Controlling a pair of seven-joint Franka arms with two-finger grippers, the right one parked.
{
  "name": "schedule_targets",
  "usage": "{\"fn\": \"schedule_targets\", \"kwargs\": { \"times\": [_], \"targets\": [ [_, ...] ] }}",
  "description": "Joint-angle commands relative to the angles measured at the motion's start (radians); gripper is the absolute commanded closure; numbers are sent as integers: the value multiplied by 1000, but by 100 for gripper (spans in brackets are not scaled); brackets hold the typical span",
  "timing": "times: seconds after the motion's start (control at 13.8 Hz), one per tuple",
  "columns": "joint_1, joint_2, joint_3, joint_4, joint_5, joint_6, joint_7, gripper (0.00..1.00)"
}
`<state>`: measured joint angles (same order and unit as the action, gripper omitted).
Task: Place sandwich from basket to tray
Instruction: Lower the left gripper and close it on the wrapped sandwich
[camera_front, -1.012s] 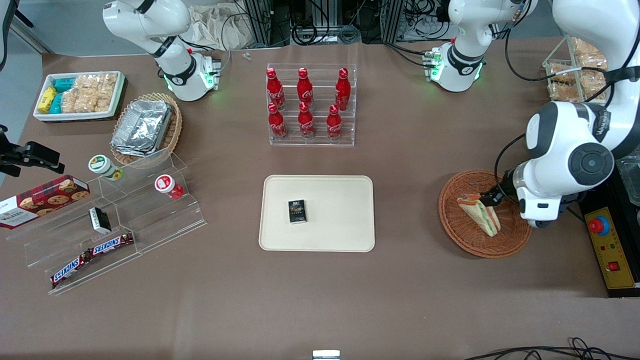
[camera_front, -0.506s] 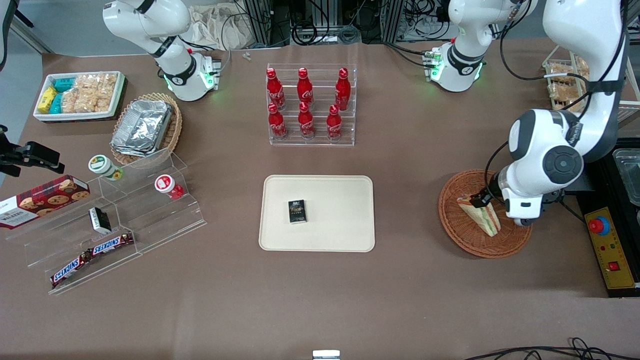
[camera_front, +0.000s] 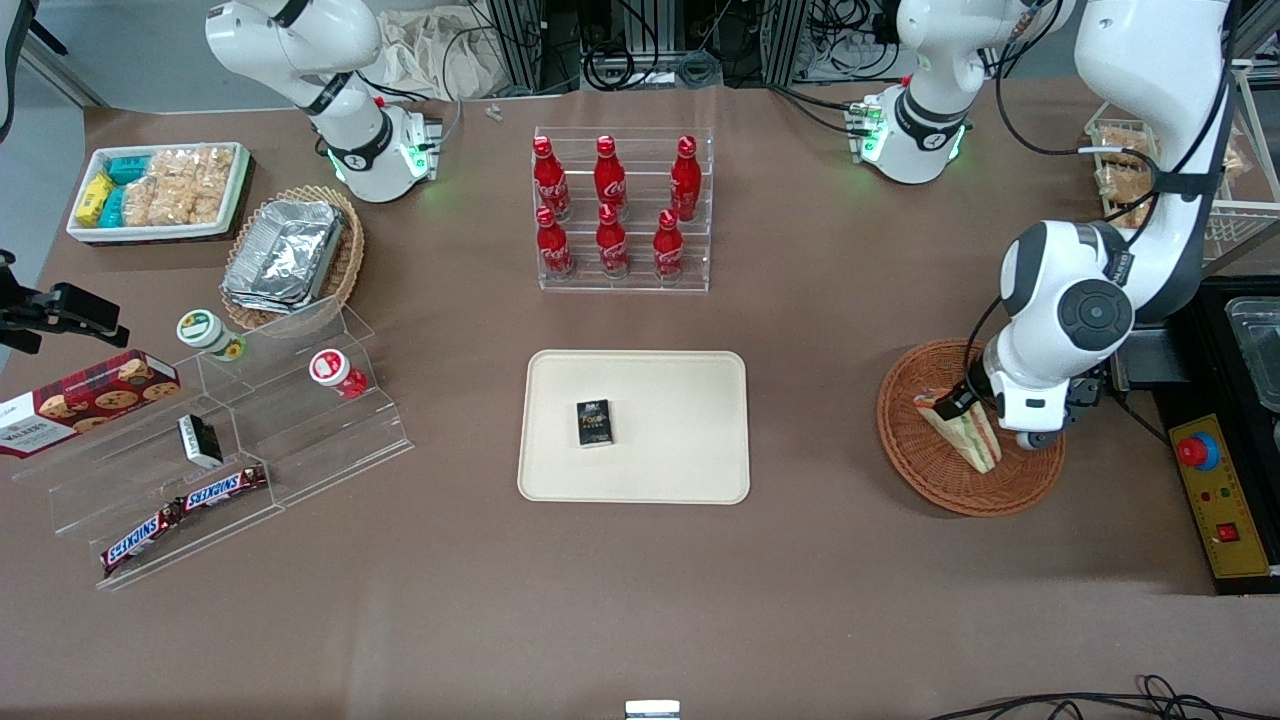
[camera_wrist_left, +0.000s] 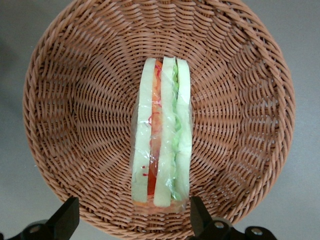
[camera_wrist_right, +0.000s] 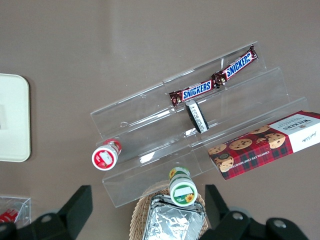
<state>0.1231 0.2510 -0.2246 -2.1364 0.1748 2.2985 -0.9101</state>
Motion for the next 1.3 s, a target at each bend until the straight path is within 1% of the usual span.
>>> {"fn": "schedule_targets", "kwargs": {
  "times": [0.0,0.22,0.51,0.58,0.8,0.87,0.94,1.01,1.08,1.23],
  "targets": [
    [4,-16,-1,-28,25,47,-21,0],
    [4,1,20,-28,28,67,-19,0],
    [4,31,25,-26,28,111,-19,0],
    [4,51,40,-27,28,133,-19,0],
    [4,99,45,-27,28,199,-19,1],
    [4,103,48,-20,26,199,-26,17],
    [3,103,48,-17,26,199,-44,55],
    [3,105,47,-14,26,199,-76,88],
    [-3,103,48,-10,26,199,-87,100],
    [-14,99,41,12,28,187,-99,100]
  ]
}}
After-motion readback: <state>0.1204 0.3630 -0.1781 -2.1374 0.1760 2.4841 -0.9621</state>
